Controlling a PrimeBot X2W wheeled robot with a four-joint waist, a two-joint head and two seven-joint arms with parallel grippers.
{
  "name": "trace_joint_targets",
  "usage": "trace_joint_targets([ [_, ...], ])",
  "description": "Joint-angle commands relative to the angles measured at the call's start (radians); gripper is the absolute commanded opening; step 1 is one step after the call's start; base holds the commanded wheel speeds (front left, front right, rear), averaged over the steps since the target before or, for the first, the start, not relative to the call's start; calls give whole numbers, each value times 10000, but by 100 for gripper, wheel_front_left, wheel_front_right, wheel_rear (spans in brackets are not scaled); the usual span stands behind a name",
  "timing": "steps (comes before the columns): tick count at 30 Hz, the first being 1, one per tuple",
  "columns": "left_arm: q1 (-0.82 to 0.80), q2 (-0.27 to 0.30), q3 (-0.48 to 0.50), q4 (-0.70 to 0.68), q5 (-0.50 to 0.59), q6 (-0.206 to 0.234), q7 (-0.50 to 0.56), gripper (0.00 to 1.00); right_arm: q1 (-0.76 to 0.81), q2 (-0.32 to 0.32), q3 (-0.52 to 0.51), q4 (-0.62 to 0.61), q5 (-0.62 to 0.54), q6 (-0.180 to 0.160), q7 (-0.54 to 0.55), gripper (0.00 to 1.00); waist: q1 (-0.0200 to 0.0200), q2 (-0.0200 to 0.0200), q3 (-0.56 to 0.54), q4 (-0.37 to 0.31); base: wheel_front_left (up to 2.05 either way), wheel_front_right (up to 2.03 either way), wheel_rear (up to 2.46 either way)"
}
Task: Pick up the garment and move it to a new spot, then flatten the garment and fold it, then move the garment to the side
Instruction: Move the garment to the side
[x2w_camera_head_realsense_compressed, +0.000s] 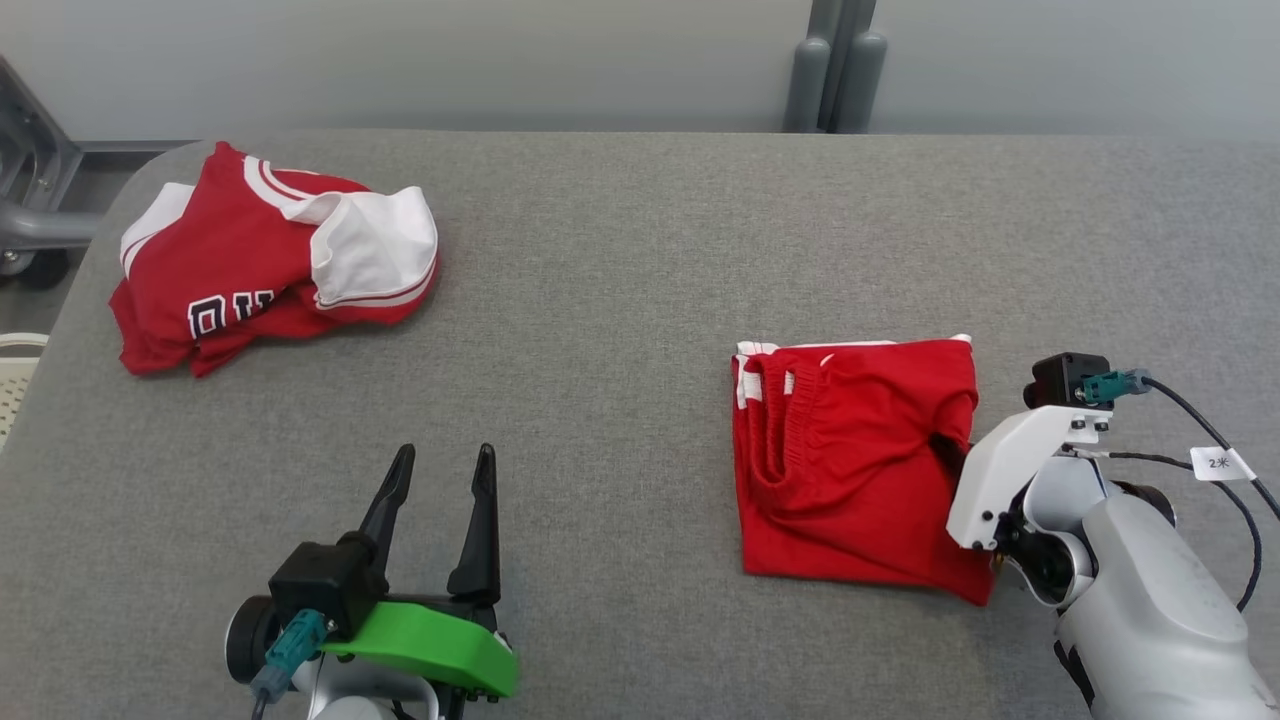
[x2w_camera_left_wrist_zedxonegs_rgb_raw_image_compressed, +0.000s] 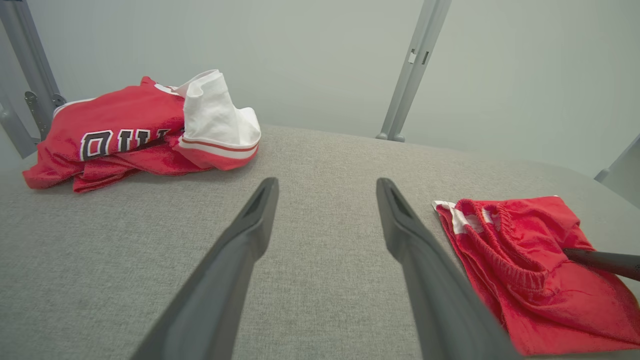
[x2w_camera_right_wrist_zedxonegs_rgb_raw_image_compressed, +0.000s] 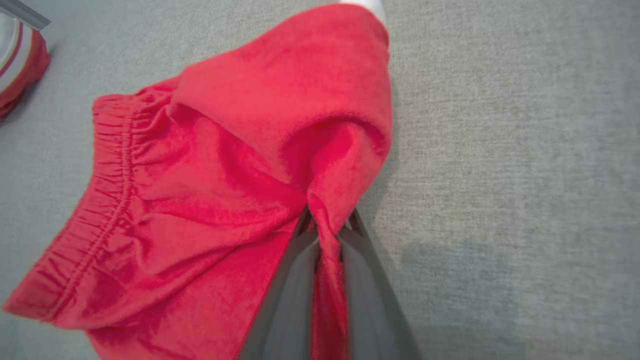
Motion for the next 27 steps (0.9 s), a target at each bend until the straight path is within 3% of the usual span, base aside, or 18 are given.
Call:
trace_joint_targets([
  [1,-66,65,24,-97,84,-9,-34,100,-128,-158,86,24,-31,1,-132,0,0,0,10,-188,0,0,0],
  [9,-163,38,79,-361,193,-1,-67,100,-634,-657,634,-40,-168,1,-414,0,0,0,152,-1230,0,0,0],
  [14,-516,-36,26,-500,352,-69,-79,100,-1304,-1062,951,-212,-198,1,-349,0,0,0,636,-2426,0,0,0],
  [18,-846,29,1,-528,465,-144,-47,100,-1765,-1188,1127,-277,-210,1,-400,0,0,0,1047,-3302,0,0,0],
  [27,-1407,219,-67,-542,727,-207,125,100,-2310,-1288,1202,-163,-72,1,-692,0,0,0,1619,-4426,0,0,0],
])
